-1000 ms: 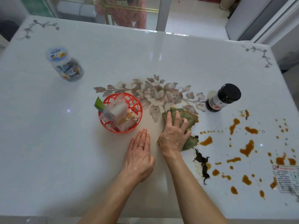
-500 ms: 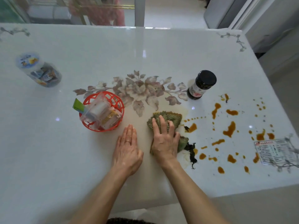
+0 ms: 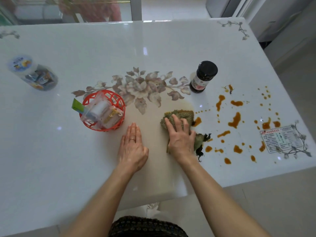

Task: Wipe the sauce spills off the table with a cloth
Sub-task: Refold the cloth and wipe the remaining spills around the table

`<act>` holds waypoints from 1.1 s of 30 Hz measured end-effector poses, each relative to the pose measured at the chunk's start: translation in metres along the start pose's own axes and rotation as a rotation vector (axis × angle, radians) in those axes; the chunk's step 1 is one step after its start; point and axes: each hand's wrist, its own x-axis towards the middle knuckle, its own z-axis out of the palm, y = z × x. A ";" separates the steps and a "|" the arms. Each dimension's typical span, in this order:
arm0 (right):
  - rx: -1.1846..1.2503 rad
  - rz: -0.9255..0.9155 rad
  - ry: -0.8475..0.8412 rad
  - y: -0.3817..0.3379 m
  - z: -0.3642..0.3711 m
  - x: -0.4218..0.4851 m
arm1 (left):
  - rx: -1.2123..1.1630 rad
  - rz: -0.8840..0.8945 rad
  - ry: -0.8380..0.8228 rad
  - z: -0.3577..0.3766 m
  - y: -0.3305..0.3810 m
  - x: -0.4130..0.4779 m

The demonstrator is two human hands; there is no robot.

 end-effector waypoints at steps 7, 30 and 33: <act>0.197 -0.090 0.111 -0.033 0.013 -0.052 | -0.066 0.040 0.009 0.001 -0.007 -0.002; 0.165 -0.177 0.163 0.038 0.028 -0.078 | -0.060 0.072 0.066 0.022 0.020 -0.025; 0.097 -0.394 0.150 0.062 0.034 -0.097 | -0.070 0.083 0.068 0.021 0.023 -0.023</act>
